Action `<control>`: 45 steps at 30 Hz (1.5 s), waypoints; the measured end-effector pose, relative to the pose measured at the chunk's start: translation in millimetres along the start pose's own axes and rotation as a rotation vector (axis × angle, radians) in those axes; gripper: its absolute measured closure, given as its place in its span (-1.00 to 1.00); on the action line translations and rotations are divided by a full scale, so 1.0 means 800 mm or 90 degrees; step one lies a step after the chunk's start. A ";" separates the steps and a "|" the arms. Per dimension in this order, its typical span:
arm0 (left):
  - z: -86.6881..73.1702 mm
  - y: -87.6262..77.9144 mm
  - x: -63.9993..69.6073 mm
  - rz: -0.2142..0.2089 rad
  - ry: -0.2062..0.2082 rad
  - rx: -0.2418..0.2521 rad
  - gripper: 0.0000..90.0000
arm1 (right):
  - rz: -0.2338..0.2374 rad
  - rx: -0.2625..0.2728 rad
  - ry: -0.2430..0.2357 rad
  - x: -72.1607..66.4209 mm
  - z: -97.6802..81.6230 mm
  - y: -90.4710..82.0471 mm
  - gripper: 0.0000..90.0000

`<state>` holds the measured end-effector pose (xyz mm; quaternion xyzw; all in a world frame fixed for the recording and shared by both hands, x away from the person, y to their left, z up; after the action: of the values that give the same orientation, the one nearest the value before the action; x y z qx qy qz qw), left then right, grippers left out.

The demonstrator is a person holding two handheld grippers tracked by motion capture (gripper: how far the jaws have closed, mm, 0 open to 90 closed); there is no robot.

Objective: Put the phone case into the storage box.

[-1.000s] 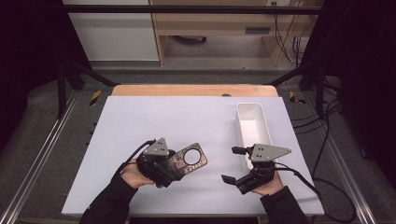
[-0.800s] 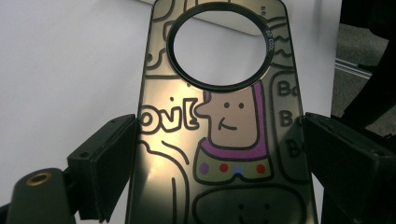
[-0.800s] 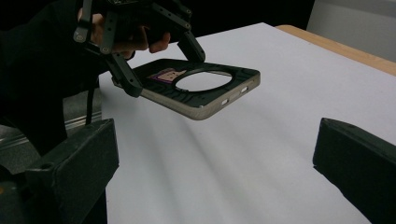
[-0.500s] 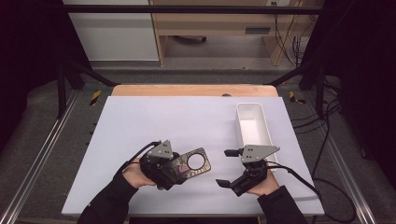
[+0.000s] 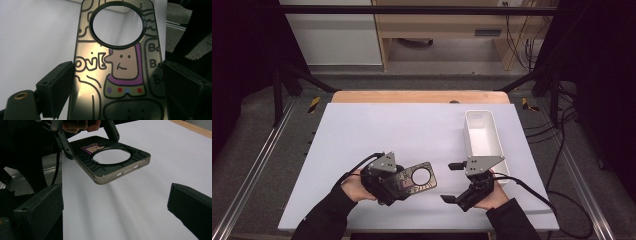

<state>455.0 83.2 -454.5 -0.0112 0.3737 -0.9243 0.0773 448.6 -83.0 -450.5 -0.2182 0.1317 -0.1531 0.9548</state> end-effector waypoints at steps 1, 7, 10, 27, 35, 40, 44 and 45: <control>0.001 0.000 0.001 -0.003 0.000 0.001 -0.74 | 0.001 -0.003 -0.003 0.000 0.000 0.001 -0.98; 0.003 0.000 0.003 -0.016 0.008 0.004 -0.74 | 0.013 -0.005 -0.008 0.000 0.000 0.006 -0.99; 0.004 0.001 0.003 -0.022 0.011 0.001 -0.74 | 0.021 -0.006 -0.011 -0.001 0.001 0.009 -0.99; 0.012 0.008 0.013 -0.052 0.038 0.003 -0.74 | 0.040 -0.017 -0.016 -0.001 0.000 0.020 -0.98; 0.017 0.014 0.018 -0.066 0.047 0.001 -0.74 | 0.049 -0.023 -0.017 -0.002 -0.002 0.023 -0.98; 0.021 0.017 0.020 -0.075 0.053 0.003 -0.74 | 0.058 -0.025 -0.019 -0.005 -0.003 0.025 -0.98; 0.023 0.019 0.020 -0.079 0.053 0.006 -0.74 | 0.063 -0.028 -0.021 -0.006 -0.005 0.026 -0.98; 0.023 0.019 0.021 -0.080 0.054 0.005 -0.74 | 0.064 -0.029 -0.021 -0.006 -0.005 0.026 -0.98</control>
<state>442.0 57.0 -452.6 0.0048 0.3714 -0.9285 0.0032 447.6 -64.7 -462.9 -0.2353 0.1299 -0.0986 0.9582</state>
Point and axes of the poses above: each handheld gripper's, and its own axes: y roughly forward along the jaws, z roughly out of its top, x roughly to its right, the point moved 9 cm from there along y, roughly forward along the jaws, and after that the axes turned 7 degrees about y, right-handed, at the moved point
